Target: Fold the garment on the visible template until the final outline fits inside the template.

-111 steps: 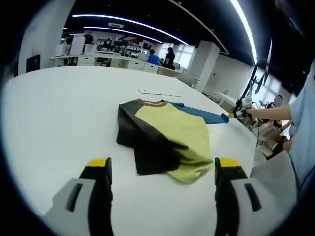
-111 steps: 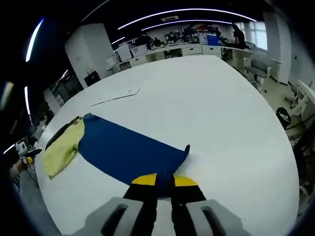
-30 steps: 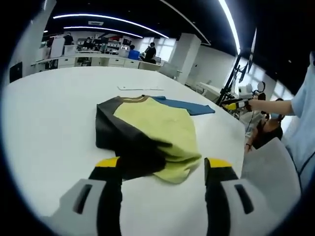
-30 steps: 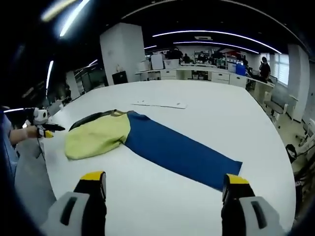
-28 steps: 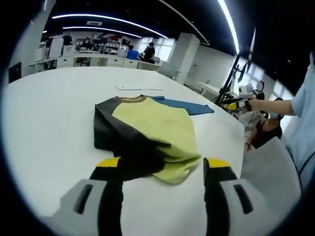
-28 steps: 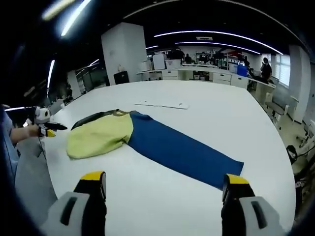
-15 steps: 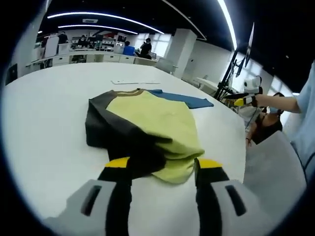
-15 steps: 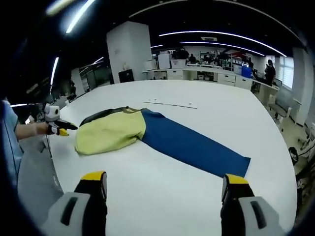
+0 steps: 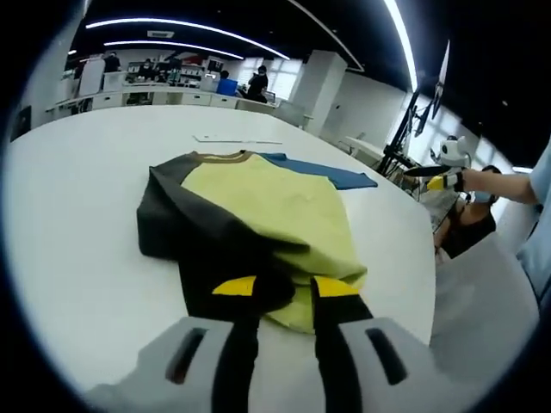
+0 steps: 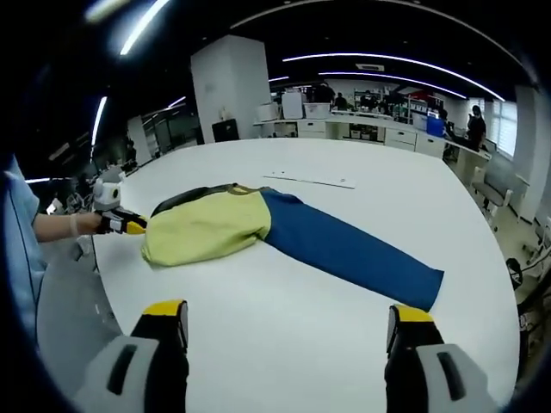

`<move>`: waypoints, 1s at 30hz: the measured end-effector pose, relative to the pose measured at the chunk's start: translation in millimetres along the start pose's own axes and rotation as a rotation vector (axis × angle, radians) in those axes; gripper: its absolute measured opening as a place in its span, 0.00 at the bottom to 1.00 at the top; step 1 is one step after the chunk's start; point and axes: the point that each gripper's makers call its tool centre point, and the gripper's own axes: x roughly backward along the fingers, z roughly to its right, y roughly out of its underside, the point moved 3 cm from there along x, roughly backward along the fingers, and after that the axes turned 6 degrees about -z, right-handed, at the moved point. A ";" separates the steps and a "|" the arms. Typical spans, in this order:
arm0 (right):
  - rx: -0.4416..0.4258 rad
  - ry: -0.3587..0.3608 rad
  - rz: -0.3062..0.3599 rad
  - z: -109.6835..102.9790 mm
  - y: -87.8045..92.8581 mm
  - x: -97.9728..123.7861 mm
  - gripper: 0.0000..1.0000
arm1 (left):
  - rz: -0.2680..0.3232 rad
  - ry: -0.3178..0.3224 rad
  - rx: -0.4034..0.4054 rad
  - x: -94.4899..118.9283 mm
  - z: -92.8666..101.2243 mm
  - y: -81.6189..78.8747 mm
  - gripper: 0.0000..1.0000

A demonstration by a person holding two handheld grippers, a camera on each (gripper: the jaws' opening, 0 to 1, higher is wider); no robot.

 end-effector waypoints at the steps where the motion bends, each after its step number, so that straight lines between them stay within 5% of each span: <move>1: 0.001 0.001 0.000 -1.5 0.5 0.8 0.97 | -0.001 0.006 0.007 -1.7 -0.5 0.6 0.17; 5: -0.002 0.003 -0.006 -5.9 3.6 3.3 0.96 | -0.004 0.011 0.018 -5.5 -1.4 2.8 0.14; 9: -0.005 0.006 -0.008 -8.8 5.3 6.2 0.96 | 0.017 0.026 0.065 -4.9 -0.8 0.7 0.00; 15: -0.019 -0.003 0.011 -16.9 4.6 4.8 0.96 | 0.027 0.017 0.078 -2.3 -4.2 0.1 0.00; 30: -0.020 -0.040 0.011 -33.2 4.1 -9.6 0.96 | 0.043 -0.036 0.084 55.7 -42.1 -23.6 0.00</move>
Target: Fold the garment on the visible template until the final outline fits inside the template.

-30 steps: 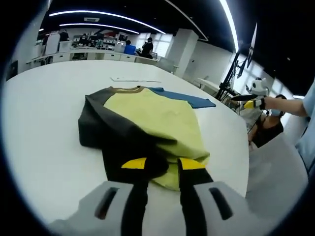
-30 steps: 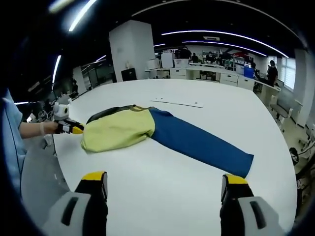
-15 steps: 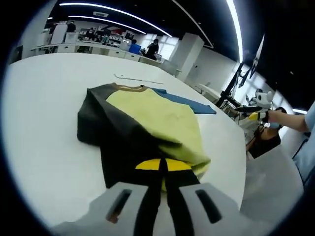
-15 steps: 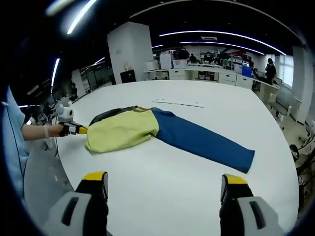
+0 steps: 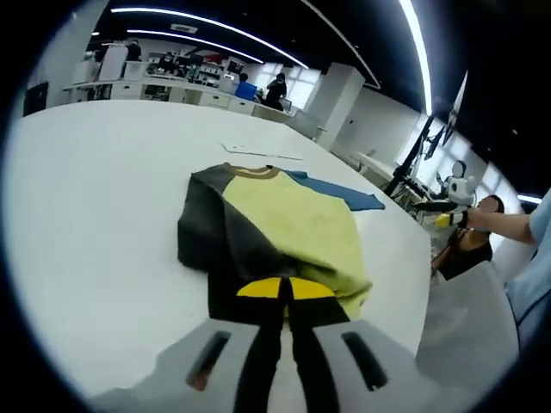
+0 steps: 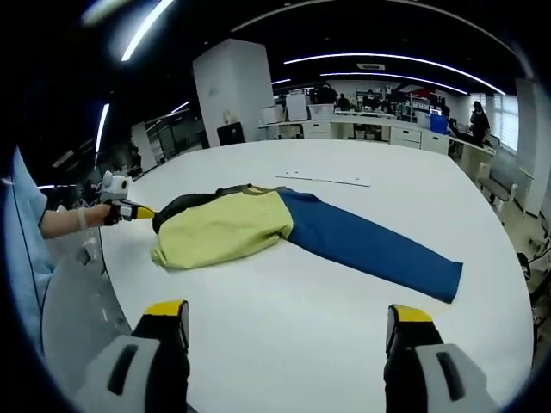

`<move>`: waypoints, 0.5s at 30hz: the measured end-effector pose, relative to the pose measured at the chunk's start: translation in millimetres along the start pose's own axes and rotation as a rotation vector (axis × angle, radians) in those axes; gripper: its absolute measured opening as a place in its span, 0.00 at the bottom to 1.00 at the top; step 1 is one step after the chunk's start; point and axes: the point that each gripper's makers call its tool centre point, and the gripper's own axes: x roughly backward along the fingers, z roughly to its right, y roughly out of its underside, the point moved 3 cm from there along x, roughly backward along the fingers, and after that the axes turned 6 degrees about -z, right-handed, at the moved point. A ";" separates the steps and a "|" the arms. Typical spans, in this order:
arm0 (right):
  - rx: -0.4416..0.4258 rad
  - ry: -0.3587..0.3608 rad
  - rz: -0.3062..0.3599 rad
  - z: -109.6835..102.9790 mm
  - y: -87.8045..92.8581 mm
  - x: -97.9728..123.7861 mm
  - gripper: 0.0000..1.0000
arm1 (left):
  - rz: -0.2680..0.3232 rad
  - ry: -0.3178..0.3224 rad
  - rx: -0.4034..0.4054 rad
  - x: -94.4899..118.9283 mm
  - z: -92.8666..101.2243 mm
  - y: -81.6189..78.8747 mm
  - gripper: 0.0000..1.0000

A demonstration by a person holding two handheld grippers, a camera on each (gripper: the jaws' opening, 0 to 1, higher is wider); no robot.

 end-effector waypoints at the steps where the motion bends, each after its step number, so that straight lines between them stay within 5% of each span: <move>1: 0.000 0.001 0.001 -0.5 0.1 -0.2 0.96 | 0.004 -0.010 0.003 6.6 -5.9 -4.3 0.00; 15: -0.023 0.008 -0.002 -12.7 4.9 -5.1 0.95 | -0.013 -0.100 -0.013 56.7 -59.1 -35.9 0.00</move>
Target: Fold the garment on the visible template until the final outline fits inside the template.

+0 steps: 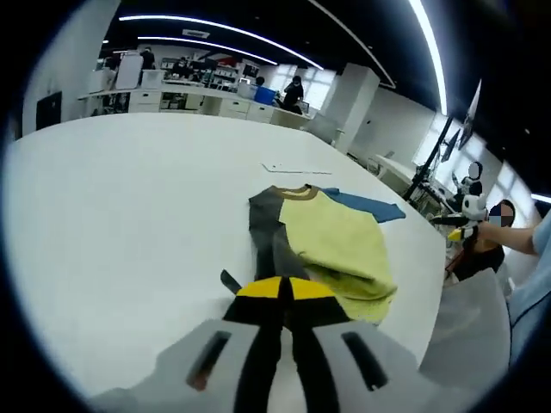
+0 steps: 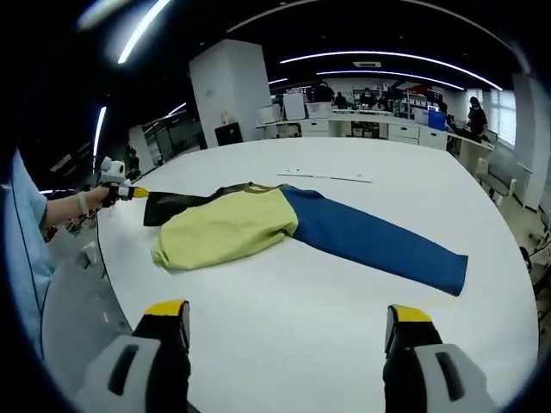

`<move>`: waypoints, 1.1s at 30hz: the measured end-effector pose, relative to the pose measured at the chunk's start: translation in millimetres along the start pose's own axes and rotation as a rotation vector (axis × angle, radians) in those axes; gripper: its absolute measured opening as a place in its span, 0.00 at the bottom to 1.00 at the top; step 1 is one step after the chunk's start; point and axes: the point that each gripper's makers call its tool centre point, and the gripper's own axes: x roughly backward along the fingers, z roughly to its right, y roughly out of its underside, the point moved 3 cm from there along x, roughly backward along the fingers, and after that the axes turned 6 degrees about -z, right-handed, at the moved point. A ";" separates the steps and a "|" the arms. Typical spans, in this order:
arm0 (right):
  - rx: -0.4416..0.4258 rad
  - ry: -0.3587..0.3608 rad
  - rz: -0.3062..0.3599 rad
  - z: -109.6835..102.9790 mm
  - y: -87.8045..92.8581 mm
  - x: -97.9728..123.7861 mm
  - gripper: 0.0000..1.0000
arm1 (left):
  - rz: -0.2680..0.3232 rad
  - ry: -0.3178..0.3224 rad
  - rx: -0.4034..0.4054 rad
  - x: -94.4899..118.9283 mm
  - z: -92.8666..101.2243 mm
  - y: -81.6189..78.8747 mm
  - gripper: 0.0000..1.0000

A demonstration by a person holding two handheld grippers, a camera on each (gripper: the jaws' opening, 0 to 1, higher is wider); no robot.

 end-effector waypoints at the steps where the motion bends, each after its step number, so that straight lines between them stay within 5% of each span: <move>1: -0.003 0.004 0.000 -0.6 0.7 -0.2 0.95 | -0.012 -0.006 -0.009 0.8 -5.2 0.0 0.00; 7: -0.017 0.014 0.000 -4.2 4.8 0.4 0.95 | -0.020 -0.035 0.003 4.6 -22.3 -1.1 0.00; 19: -0.025 0.040 -0.028 -3.6 9.0 5.9 0.94 | -0.087 -0.149 0.099 7.6 -104.8 5.8 0.00; 33: -0.034 0.044 -0.041 -4.8 10.4 4.4 0.94 | -0.163 -0.271 0.133 9.9 -162.4 10.1 0.00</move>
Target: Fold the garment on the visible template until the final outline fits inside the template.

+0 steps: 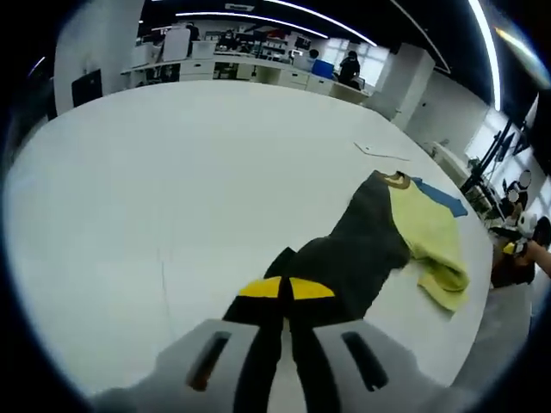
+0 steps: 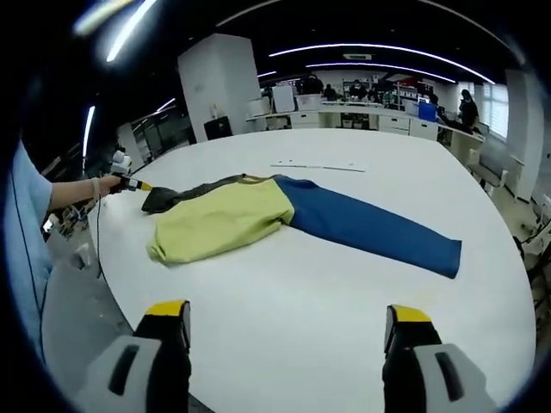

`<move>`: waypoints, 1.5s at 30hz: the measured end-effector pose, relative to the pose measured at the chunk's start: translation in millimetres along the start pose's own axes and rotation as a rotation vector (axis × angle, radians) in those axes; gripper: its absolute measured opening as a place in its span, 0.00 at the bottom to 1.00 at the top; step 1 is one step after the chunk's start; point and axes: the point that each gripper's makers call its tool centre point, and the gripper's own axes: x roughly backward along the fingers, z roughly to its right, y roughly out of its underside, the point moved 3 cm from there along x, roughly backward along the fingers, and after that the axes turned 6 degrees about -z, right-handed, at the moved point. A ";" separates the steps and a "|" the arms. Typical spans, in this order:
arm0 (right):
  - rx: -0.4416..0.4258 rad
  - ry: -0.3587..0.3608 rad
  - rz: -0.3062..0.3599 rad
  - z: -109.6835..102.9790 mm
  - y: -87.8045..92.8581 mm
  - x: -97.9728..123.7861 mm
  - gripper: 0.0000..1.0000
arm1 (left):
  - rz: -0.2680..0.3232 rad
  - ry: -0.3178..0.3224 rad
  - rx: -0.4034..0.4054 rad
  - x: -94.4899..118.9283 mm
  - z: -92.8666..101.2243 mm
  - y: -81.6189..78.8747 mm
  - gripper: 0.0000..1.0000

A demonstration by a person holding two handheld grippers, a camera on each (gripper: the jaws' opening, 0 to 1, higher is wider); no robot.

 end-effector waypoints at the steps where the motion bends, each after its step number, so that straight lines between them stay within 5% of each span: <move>1: -0.001 0.001 0.000 0.0 0.4 -0.1 0.94 | -0.016 -0.008 0.005 -1.2 -5.3 1.3 0.00; 12: -0.012 0.004 -0.009 -1.4 5.6 0.3 0.94 | -0.077 -0.029 0.018 -12.4 -11.0 11.9 0.00; 20: -0.016 0.001 -0.010 -2.8 9.2 -1.8 0.94 | -0.043 -0.020 0.010 -6.6 -9.0 12.8 0.00; 26: -0.016 -0.015 -0.012 -7.1 11.0 -5.4 0.94 | -0.047 -0.053 -0.007 -2.8 -12.3 22.1 0.33; 29: -0.015 -0.019 -0.010 -8.1 10.5 -6.2 0.94 | -0.026 0.005 0.098 -3.1 -7.2 26.1 0.29; 45: -0.027 -0.009 -0.008 -6.7 12.6 0.3 0.93 | -0.032 -0.059 0.151 -14.7 -21.4 28.4 0.21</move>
